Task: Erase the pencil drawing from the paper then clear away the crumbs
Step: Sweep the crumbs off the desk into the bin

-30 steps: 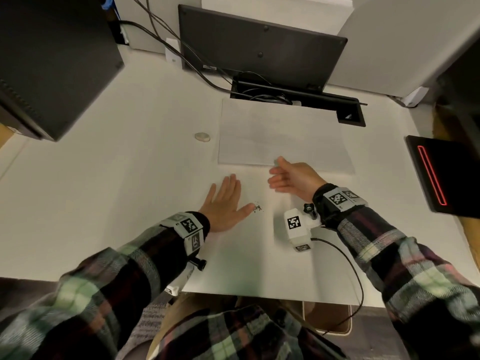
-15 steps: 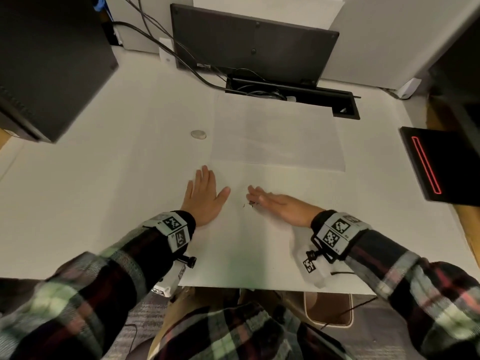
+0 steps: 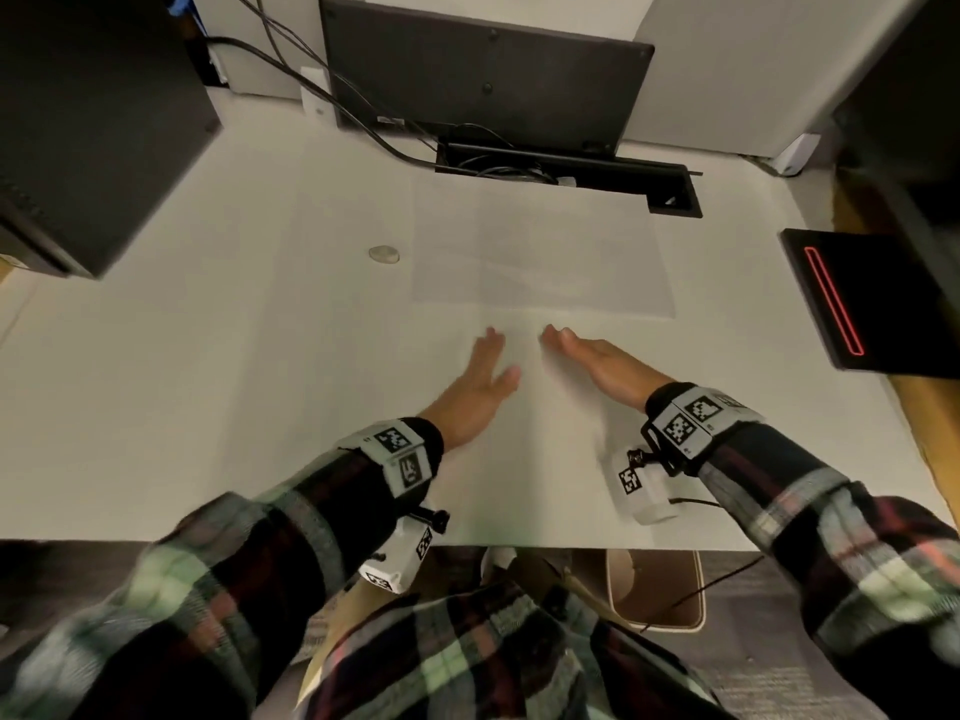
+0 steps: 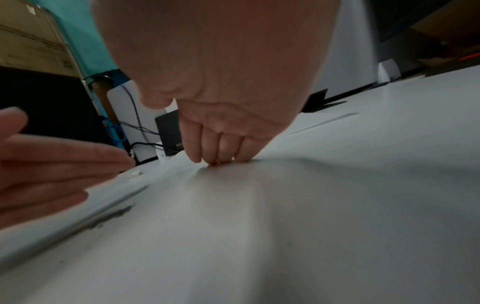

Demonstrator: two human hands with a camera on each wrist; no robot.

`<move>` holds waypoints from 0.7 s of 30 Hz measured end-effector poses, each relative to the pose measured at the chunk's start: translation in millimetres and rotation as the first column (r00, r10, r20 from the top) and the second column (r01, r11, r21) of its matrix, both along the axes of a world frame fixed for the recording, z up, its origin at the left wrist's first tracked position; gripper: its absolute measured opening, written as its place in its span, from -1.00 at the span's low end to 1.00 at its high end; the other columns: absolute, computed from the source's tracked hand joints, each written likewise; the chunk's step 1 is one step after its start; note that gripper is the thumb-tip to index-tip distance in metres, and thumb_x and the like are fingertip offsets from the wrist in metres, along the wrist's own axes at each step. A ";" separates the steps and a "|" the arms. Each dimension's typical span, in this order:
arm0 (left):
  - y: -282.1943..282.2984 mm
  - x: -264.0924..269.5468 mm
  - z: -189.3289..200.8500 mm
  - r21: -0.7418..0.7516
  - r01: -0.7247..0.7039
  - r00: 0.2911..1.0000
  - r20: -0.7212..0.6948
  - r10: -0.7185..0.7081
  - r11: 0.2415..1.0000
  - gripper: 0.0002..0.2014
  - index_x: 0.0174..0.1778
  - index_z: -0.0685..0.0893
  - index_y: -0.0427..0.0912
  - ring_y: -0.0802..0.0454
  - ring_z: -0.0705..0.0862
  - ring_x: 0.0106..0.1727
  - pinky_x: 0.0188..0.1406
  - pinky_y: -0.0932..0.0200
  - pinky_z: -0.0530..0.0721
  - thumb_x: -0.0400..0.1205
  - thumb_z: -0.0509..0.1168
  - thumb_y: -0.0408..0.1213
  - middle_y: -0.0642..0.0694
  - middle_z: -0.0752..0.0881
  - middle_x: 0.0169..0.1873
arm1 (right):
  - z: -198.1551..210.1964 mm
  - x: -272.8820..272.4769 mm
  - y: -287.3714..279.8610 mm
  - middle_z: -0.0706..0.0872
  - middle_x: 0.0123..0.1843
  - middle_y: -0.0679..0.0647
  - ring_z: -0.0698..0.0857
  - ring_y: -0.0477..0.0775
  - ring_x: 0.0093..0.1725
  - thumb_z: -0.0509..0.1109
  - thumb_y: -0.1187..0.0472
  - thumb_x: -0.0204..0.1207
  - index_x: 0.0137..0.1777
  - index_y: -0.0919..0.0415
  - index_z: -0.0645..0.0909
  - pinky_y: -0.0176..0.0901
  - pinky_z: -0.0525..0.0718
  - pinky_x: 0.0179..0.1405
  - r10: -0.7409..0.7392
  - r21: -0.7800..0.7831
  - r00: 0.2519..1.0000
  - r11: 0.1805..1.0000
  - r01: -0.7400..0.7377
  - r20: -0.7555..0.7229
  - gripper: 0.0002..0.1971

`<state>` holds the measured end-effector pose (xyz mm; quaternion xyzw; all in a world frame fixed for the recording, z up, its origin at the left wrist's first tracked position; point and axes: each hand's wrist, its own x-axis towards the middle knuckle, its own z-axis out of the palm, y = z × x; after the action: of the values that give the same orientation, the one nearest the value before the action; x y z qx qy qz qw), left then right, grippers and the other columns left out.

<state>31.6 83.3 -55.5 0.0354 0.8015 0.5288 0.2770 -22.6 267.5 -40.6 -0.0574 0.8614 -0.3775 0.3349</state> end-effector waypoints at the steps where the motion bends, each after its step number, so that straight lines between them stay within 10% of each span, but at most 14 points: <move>1: -10.0 -2.2 0.8 0.000 -0.088 0.995 -0.039 0.088 0.996 -0.40 0.64 -0.19 -0.13 0.15 -0.29 0.62 0.58 0.17 -0.24 0.76 -0.07 -0.07 0.02 -0.26 0.63 | -1.2 -0.5 -6.0 0.01 0.67 -0.11 -0.02 -0.08 0.66 -0.23 -0.20 0.65 0.65 -0.03 0.03 -0.26 -0.10 0.49 0.039 0.024 0.999 0.999 -0.039 0.011 -0.41; 5: -46.8 -5.7 -9.3 -0.344 -0.219 0.972 -0.155 0.175 0.913 -0.40 0.64 -0.13 -0.27 0.01 -0.29 0.64 0.55 0.16 -0.26 0.77 -0.08 -0.09 -0.13 -0.22 0.65 | -9.4 5.4 -30.7 -0.22 0.68 -0.07 -0.20 -0.06 0.65 -0.29 -0.18 0.66 0.65 -0.03 -0.21 -0.25 -0.24 0.47 0.233 0.069 0.971 0.969 -0.237 0.052 -0.41; 9: -53.6 5.8 -19.6 -0.610 -0.130 0.991 -0.046 0.129 0.782 -0.29 0.62 -0.25 -0.32 -0.10 -0.35 0.63 0.57 -0.01 -0.32 0.74 -0.13 0.07 -0.20 -0.33 0.62 | -19.6 32.1 -30.7 -0.07 0.68 -0.14 -0.11 -0.15 0.63 -0.29 -0.23 0.65 0.65 -0.07 -0.01 -0.14 -0.25 0.59 0.336 0.006 0.936 0.941 -0.338 0.109 -0.40; 15: -16.1 12.0 -18.0 -0.590 -0.011 1.000 -0.019 0.000 0.807 -0.20 0.58 -0.38 -0.33 -0.04 -0.45 0.59 0.52 0.02 -0.45 0.71 -0.14 0.15 -0.21 -0.44 0.58 | -1.1 30.2 17.2 0.35 0.58 -0.12 0.18 -0.10 0.60 -0.27 -0.17 0.67 0.50 -0.15 0.39 -0.02 -0.02 0.62 -0.106 -0.173 0.990 0.981 0.089 -0.094 -0.45; 21: 34.8 22.1 -12.2 -0.340 0.155 0.987 0.024 -0.156 0.928 -0.31 0.60 -0.33 -0.27 0.05 -0.39 0.61 0.51 0.16 -0.39 0.75 -0.14 0.04 -0.13 -0.39 0.60 | -0.2 6.5 34.4 0.30 0.60 -0.10 0.17 -0.11 0.61 -0.25 -0.25 0.64 0.50 -0.12 0.40 -0.15 -0.01 0.57 -0.129 -0.133 0.990 0.984 0.119 -0.065 -0.40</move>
<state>53.7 118.1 -67.7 0.0512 0.8759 0.3586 0.3186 -16.1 301.9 -40.8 -0.0388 0.8488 -0.4502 0.2747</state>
